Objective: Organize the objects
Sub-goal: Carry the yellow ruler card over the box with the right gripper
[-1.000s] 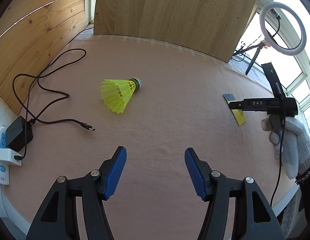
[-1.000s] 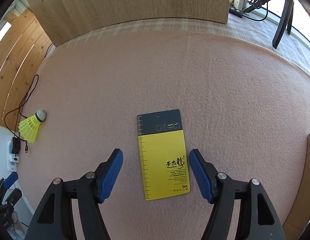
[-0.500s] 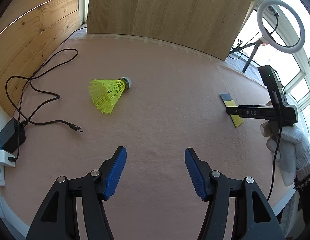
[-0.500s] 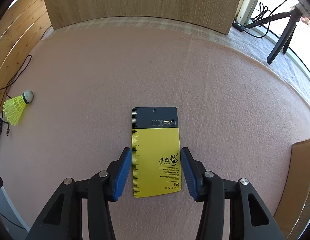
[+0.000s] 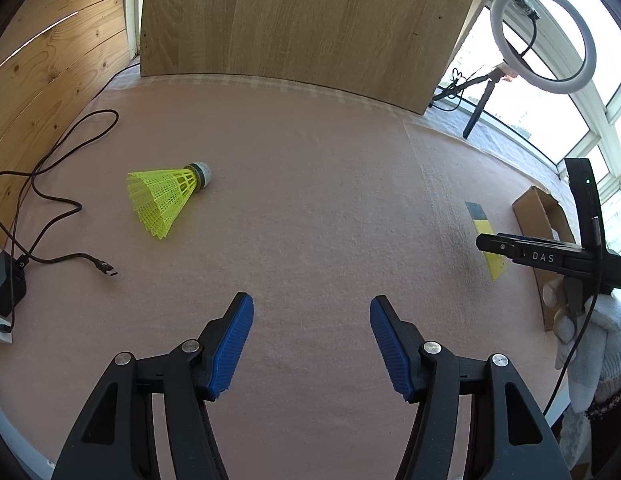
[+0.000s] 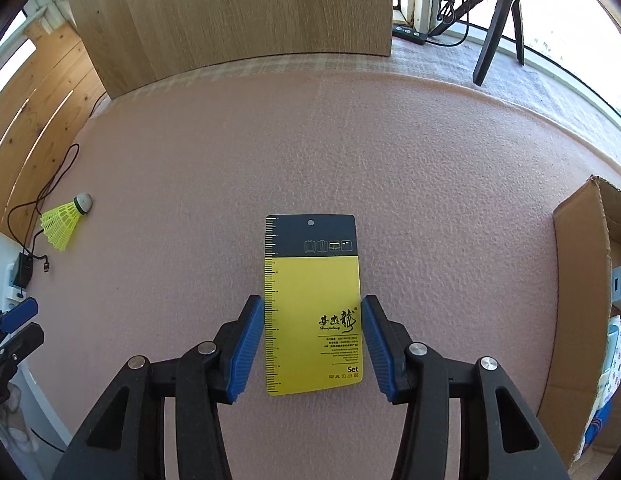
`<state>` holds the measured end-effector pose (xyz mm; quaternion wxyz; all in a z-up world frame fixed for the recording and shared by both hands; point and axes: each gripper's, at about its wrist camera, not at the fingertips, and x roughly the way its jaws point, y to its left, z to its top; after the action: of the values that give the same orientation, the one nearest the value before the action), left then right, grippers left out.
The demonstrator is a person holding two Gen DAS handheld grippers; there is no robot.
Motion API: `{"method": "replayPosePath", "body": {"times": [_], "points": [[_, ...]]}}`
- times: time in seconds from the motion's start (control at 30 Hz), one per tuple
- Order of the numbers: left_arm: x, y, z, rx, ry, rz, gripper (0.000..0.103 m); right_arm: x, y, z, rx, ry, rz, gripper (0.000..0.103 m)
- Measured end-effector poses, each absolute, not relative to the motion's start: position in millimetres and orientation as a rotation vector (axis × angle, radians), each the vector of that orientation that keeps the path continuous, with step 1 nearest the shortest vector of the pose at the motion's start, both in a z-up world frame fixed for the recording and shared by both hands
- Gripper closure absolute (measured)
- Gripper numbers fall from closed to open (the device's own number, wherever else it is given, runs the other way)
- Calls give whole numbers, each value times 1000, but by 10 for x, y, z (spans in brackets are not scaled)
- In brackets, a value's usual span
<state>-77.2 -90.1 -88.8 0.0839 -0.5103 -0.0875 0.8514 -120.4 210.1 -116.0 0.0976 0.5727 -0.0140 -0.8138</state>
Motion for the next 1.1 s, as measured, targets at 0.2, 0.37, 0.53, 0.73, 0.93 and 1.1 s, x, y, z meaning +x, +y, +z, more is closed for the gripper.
{"method": "replayPosePath", "body": {"times": [0.2, 0.37, 0.53, 0.73, 0.93, 1.1], "points": [[-807, -657, -870, -1515, -229, 2513, 39, -926, 2497, -913, 1635, -102, -2497, 57], [-844, -443, -850, -1502, -201, 2489, 39, -688, 2936, -746, 1608, -150, -2590, 57], [-879, -239, -852, -1492, -186, 2464, 39, -465, 3419, -640, 1611, -236, -2682, 57], [-901, -48, -863, -1492, -176, 2439, 39, -278, 3937, -568, 1629, -319, -2786, 57], [-904, 93, -855, -1488, -161, 2426, 39, -199, 4244, -586, 1661, -338, -2847, 57], [-922, 127, -846, -1484, -157, 2421, 39, -204, 4387, -623, 1684, -353, -2867, 57]]}}
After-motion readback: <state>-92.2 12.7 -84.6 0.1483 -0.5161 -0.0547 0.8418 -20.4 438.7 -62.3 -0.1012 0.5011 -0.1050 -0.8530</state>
